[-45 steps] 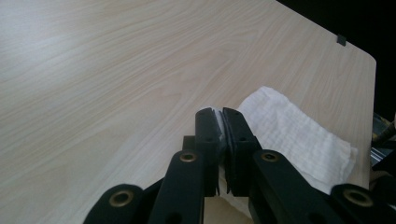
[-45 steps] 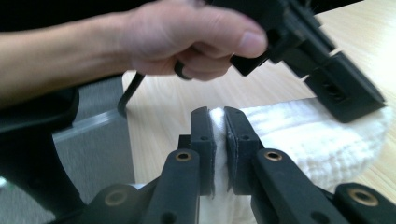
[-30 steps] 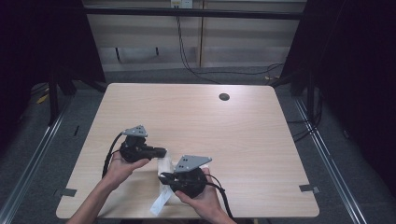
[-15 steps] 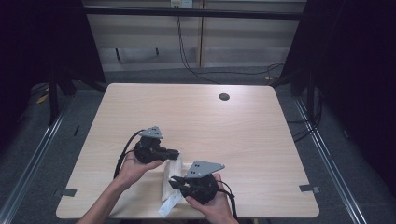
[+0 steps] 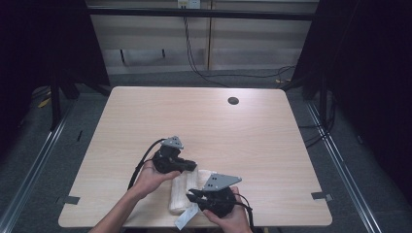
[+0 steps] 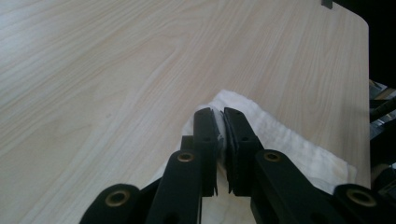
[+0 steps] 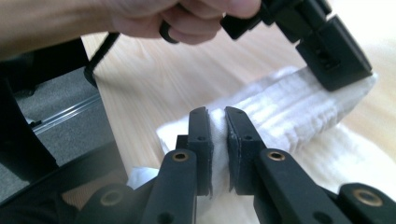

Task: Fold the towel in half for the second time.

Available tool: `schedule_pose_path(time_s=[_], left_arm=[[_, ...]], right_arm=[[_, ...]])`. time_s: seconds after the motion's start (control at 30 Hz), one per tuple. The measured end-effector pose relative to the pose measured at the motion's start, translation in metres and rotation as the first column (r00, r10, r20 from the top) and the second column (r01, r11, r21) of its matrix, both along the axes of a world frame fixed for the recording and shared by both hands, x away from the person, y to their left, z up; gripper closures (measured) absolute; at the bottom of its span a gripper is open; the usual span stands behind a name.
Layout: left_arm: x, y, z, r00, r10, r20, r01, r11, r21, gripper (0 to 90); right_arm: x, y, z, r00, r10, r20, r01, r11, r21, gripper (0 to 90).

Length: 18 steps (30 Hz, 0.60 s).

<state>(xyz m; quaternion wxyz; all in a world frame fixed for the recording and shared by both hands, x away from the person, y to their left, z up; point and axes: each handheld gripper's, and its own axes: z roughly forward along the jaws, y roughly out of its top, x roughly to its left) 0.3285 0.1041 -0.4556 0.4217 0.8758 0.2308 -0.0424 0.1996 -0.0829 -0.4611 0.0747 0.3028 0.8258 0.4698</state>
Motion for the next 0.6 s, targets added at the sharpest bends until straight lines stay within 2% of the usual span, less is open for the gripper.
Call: schedule_pose_path(time_s=[0.03,0.2,0.27,0.33,0.4,0.43,0.5,0.6], left_arm=[[-0.003,-0.004,-0.002,0.9998,-0.021,0.000,0.021,0.9998,0.001,84.4],[-0.003,-0.014,-0.008,0.9997,-0.017,-0.015,0.017,0.9997,0.018,84.4],[-0.003,-0.015,-0.010,1.0000,-0.008,-0.006,0.008,0.9999,0.015,84.5],[0.000,-0.019,-0.015,0.9997,-0.004,-0.022,0.004,1.0000,0.007,84.6],[0.001,-0.021,-0.017,0.9997,-0.004,-0.026,0.005,0.9999,0.017,84.0],[0.003,-0.024,-0.021,0.9993,-0.004,-0.036,0.005,0.9993,0.037,83.4],[0.003,-0.026,-0.024,0.9987,-0.001,-0.051,0.002,0.9997,0.022,81.2],[0.002,-0.028,-0.024,0.9996,-0.004,-0.029,0.005,0.9996,0.027,79.7]], right_arm=[[-0.002,-0.001,0.000,1.0000,0.002,-0.002,-0.002,1.0000,-0.004,80.8],[-0.004,-0.004,-0.005,0.9998,-0.004,-0.019,0.003,0.9994,-0.035,80.7],[-0.004,-0.007,-0.010,0.9995,-0.020,-0.024,0.018,0.9984,-0.054,80.0],[-0.003,-0.011,-0.014,0.9992,-0.033,-0.021,0.031,0.9971,-0.069,79.1],[-0.001,-0.013,-0.020,0.9986,-0.041,-0.034,0.039,0.9967,-0.072,78.5],[-0.001,-0.014,-0.021,0.9981,-0.045,-0.042,0.042,0.9963,-0.075,77.5],[-0.001,-0.016,-0.024,0.9982,-0.041,-0.043,0.037,0.9954,-0.088,76.3],[-0.002,-0.017,-0.024,0.9980,-0.042,-0.047,0.038,0.9948,-0.095,73.0]])
